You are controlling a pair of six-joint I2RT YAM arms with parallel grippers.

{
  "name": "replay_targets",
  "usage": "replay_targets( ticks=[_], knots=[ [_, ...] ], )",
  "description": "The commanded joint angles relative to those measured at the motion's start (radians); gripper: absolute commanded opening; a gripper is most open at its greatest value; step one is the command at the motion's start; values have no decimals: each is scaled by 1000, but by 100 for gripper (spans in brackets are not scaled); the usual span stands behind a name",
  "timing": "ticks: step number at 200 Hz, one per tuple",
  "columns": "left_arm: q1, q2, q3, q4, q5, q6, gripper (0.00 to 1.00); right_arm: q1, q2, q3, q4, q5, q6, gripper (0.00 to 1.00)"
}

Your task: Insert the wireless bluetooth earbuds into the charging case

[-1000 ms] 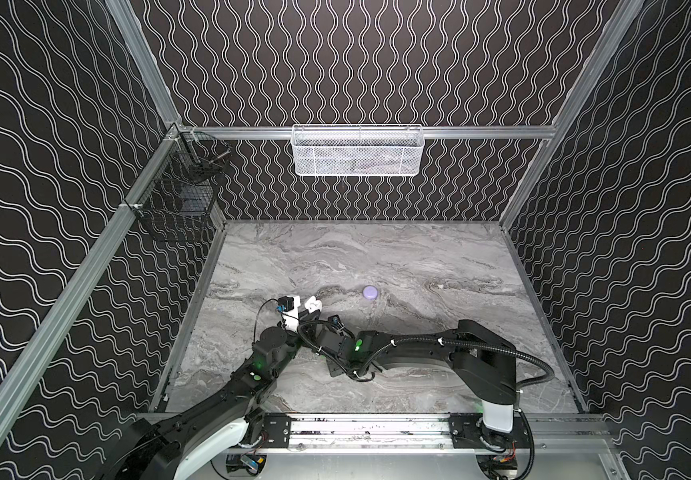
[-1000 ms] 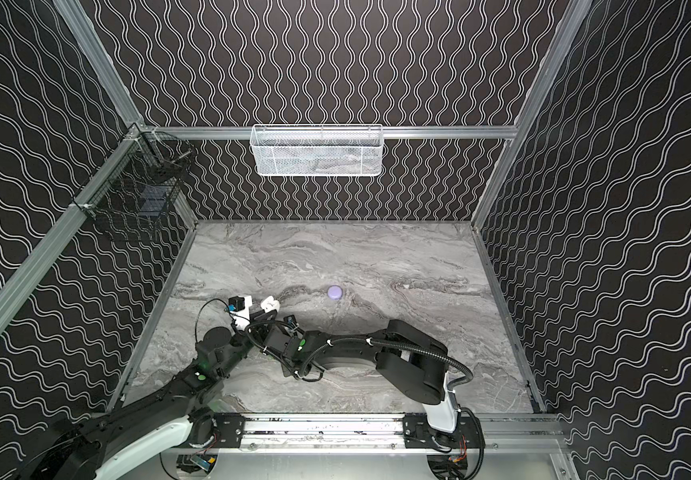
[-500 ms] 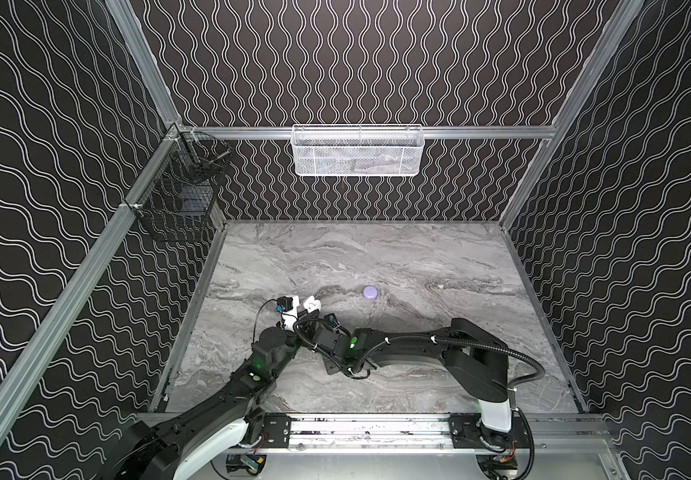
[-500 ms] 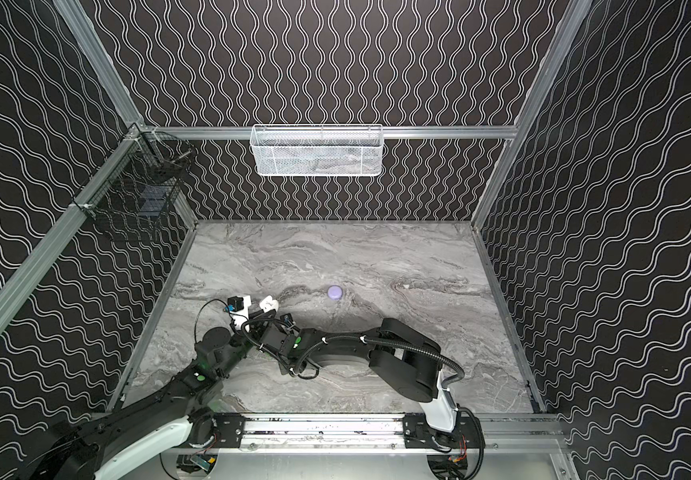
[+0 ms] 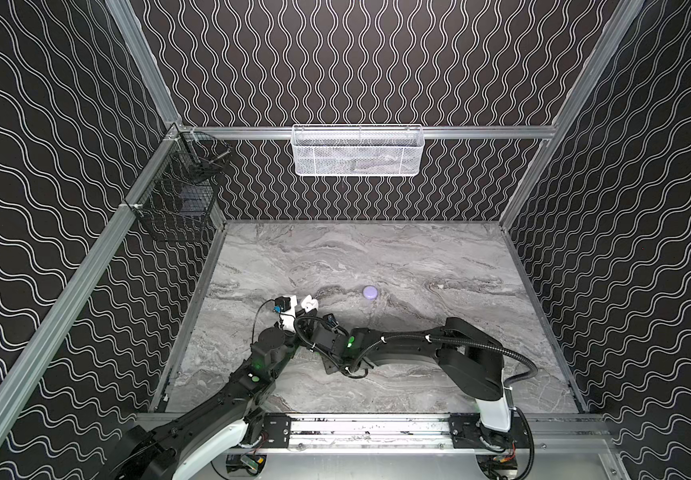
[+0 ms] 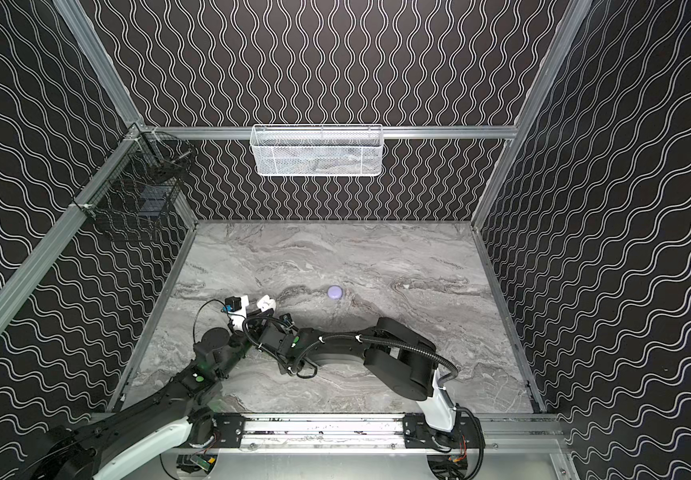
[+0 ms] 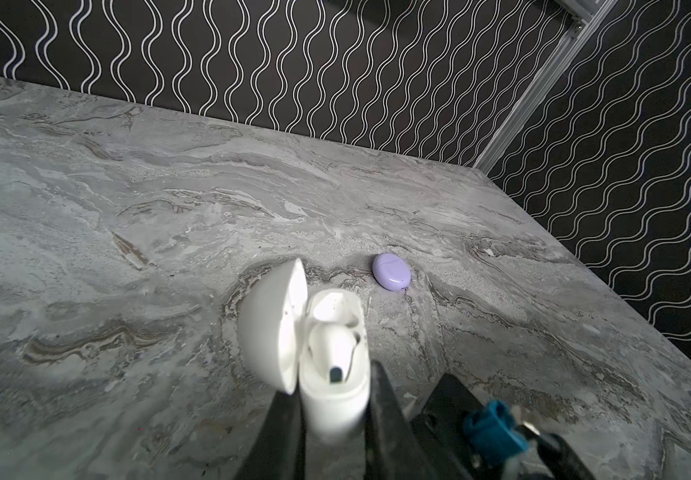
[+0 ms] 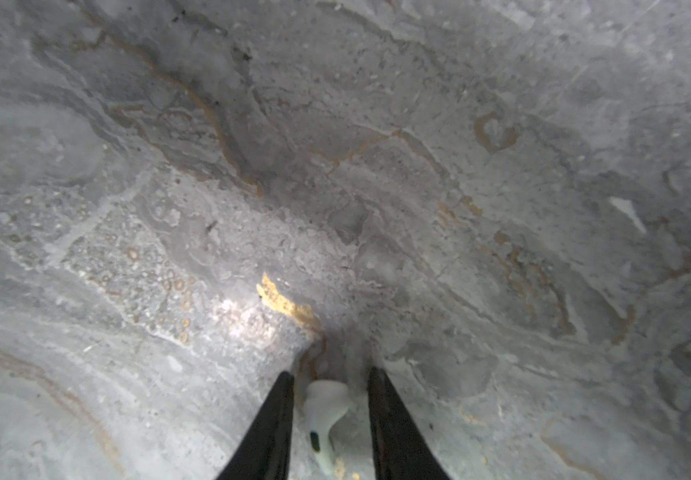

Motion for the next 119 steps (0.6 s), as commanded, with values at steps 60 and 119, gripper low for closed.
replay_targets(
  ticks=[60,119],
  knots=[
    [1,-4,4,17,4,9,0,-3,16,17,-19,-11,-18,31],
    [1,-4,4,15,4,8,0,-3,13,16,-21,-17,-13,29]
  ],
)
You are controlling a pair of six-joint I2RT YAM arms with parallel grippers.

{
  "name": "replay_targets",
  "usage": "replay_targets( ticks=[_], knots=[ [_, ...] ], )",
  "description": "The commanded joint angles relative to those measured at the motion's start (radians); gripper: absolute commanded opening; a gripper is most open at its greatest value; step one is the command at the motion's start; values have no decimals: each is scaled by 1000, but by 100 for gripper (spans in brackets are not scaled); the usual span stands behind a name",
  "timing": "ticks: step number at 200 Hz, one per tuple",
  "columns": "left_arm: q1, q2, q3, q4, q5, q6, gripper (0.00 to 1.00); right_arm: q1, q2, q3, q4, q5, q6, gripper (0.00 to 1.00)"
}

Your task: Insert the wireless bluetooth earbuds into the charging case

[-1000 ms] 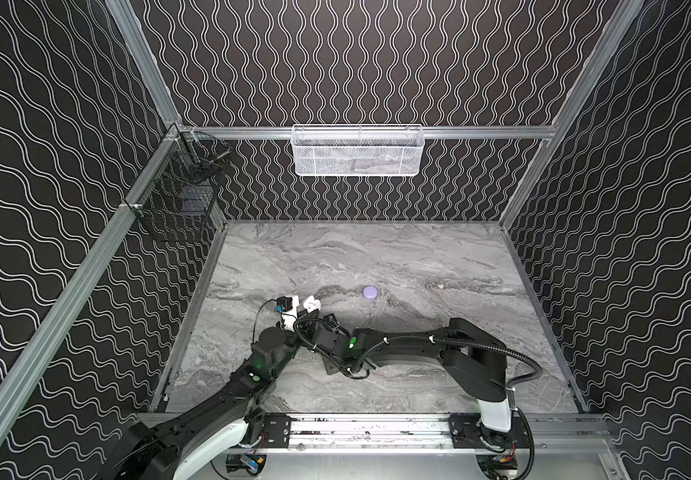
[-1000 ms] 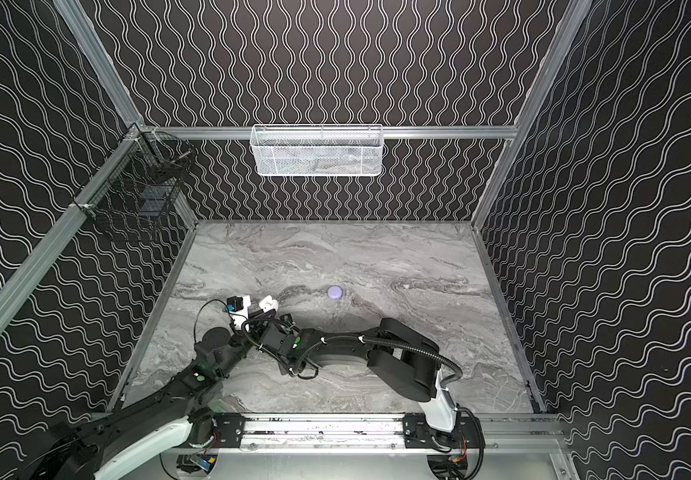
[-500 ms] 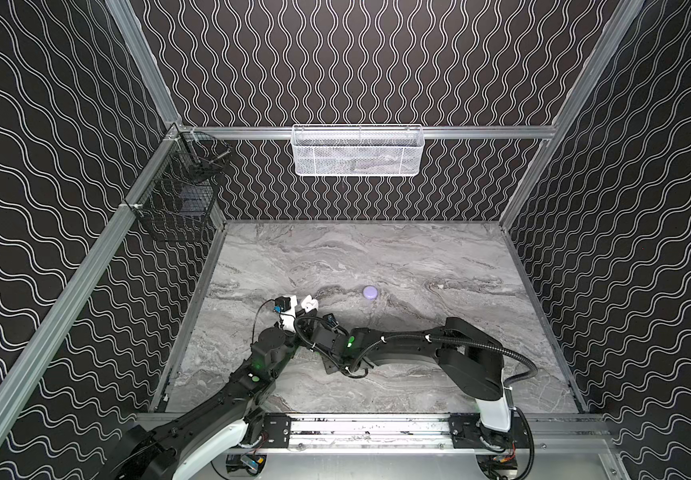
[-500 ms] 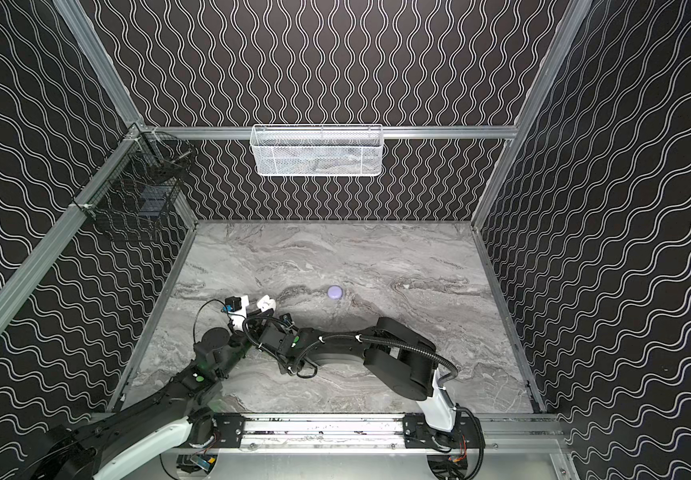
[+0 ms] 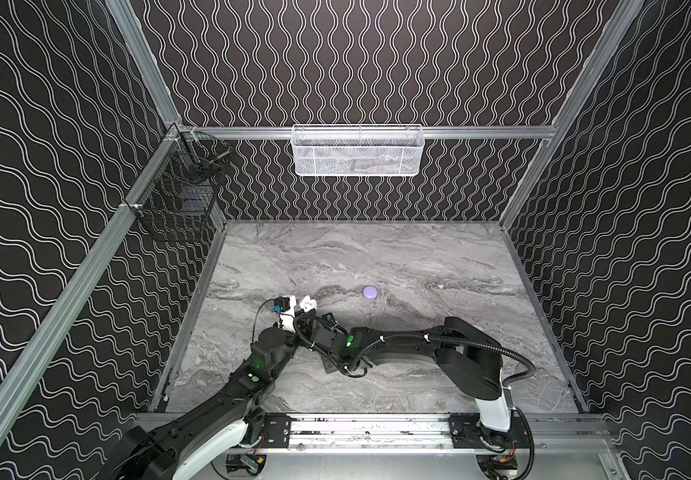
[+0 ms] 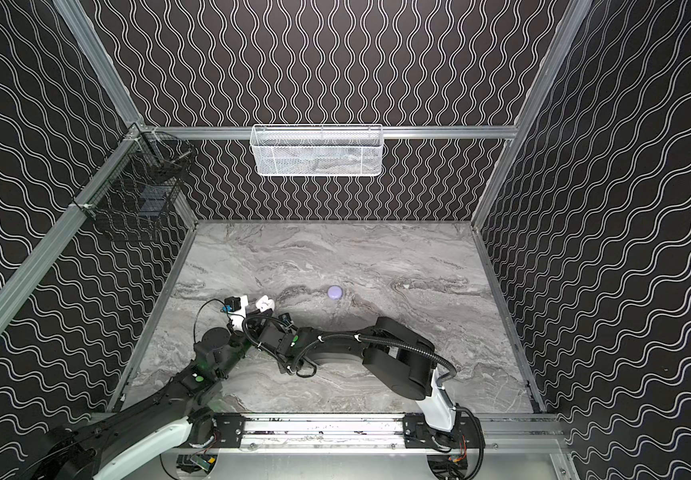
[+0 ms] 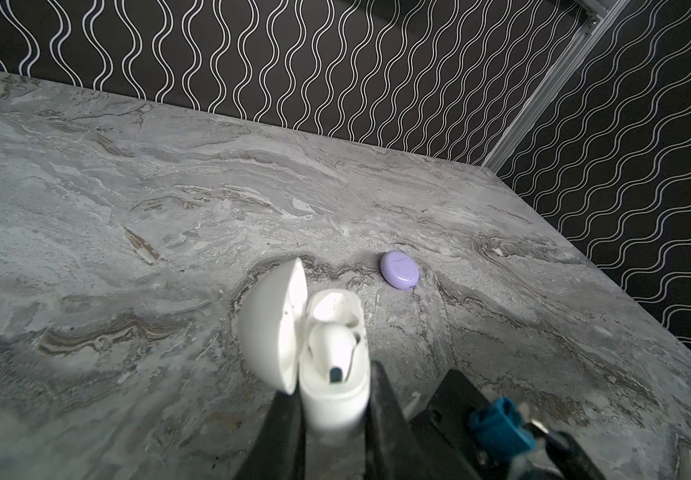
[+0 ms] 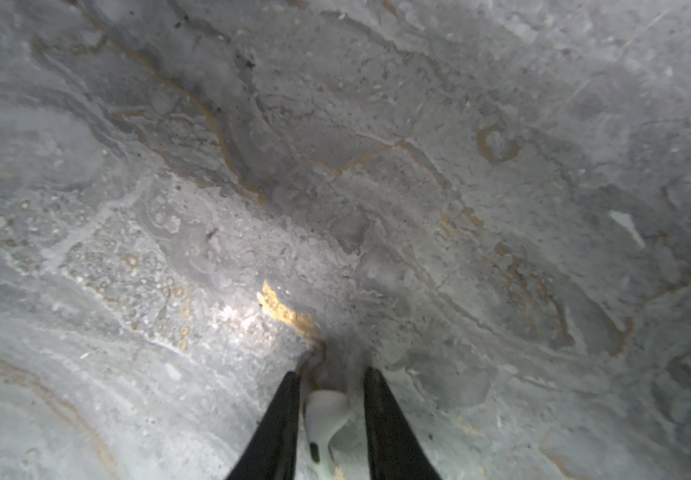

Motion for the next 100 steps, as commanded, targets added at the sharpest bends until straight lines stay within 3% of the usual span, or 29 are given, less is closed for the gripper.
replay_targets(
  ticks=[1,100],
  knots=[
    [0,0,4,32,20,8,0,0,2,3,-18,-17,3,29],
    [0,0,2,36,23,11,0,4,-13,-12,-24,-27,9,26]
  ],
)
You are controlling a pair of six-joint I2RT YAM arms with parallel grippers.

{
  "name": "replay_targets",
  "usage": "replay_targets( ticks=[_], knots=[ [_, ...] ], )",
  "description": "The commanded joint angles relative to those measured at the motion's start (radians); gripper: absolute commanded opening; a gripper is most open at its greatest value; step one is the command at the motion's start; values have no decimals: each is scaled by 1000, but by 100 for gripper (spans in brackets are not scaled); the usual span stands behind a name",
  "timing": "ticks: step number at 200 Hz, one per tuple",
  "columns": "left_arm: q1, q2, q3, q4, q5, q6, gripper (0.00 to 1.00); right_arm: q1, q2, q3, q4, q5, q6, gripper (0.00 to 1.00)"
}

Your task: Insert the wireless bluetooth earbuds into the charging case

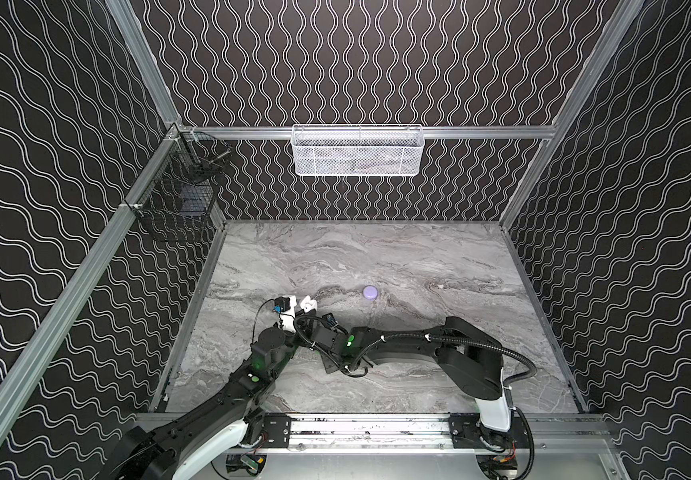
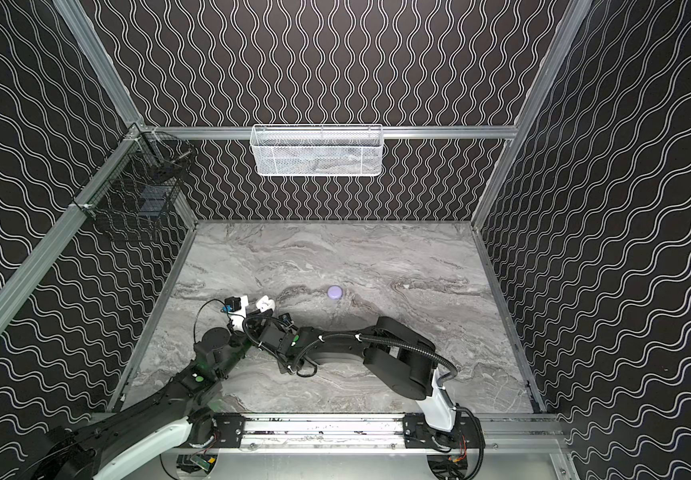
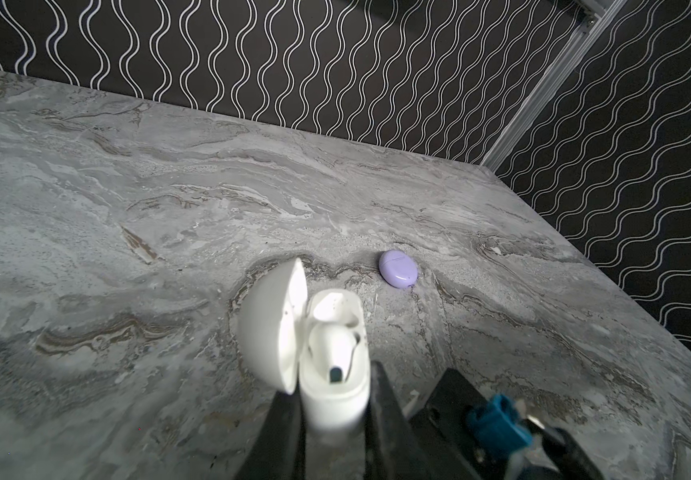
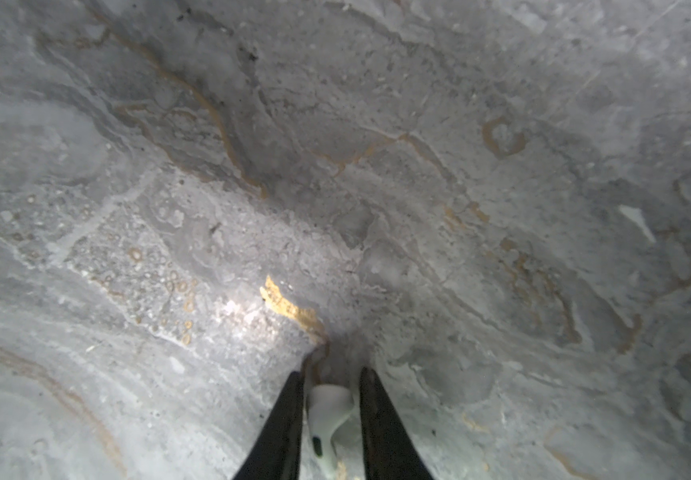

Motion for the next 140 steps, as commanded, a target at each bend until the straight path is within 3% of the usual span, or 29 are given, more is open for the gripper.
replay_targets(
  ticks=[1,140],
  knots=[
    [1,2,2,38,18,10,0,3,-6,-7,-25,-12,8,26],
    [1,23,2,56,27,7,0,4,5,-1,-20,-25,-4,22]
  ],
)
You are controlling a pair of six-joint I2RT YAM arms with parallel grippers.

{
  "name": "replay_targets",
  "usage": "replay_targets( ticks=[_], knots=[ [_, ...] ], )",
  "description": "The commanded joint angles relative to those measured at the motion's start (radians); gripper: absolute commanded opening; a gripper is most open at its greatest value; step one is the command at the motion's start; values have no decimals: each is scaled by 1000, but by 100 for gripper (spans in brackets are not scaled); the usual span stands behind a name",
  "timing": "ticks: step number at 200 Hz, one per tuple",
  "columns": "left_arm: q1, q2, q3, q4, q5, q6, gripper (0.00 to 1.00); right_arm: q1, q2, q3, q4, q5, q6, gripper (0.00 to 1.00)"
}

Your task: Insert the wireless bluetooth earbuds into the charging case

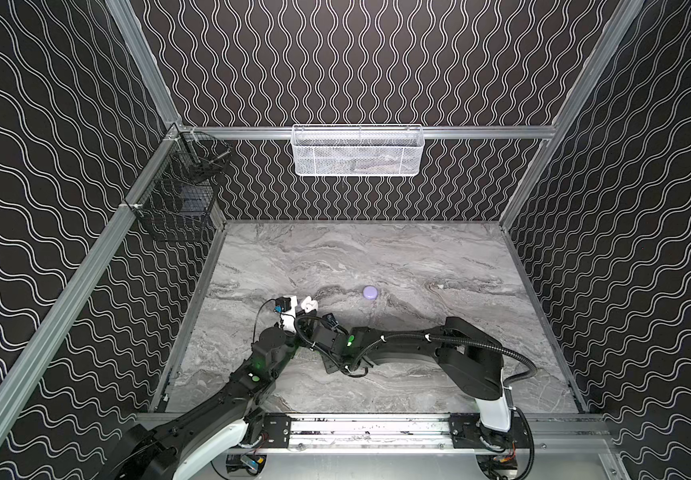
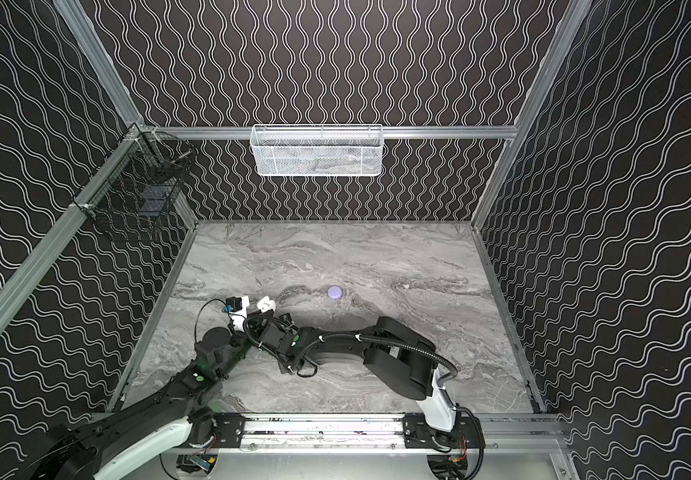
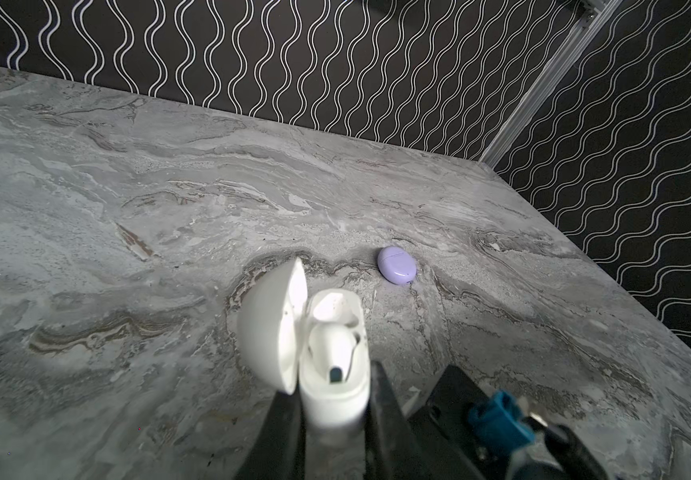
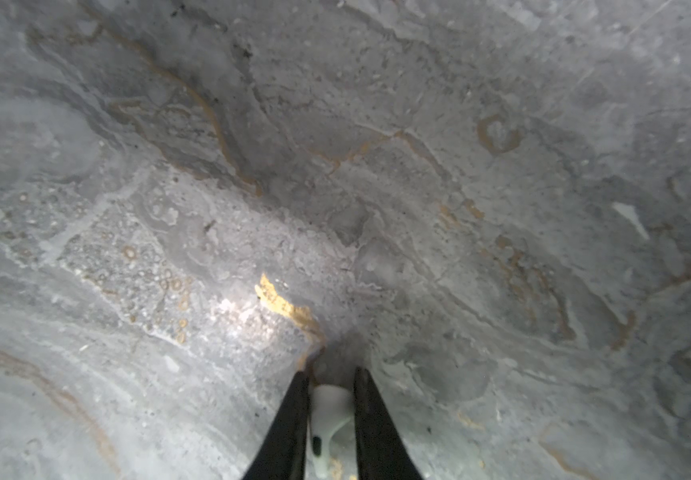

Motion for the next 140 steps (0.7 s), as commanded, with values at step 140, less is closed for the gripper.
replay_targets(
  ticks=[140],
  knots=[
    [0,21,5,65,40,14,0,5,-69,-52,16,51,4,18]
  ],
)
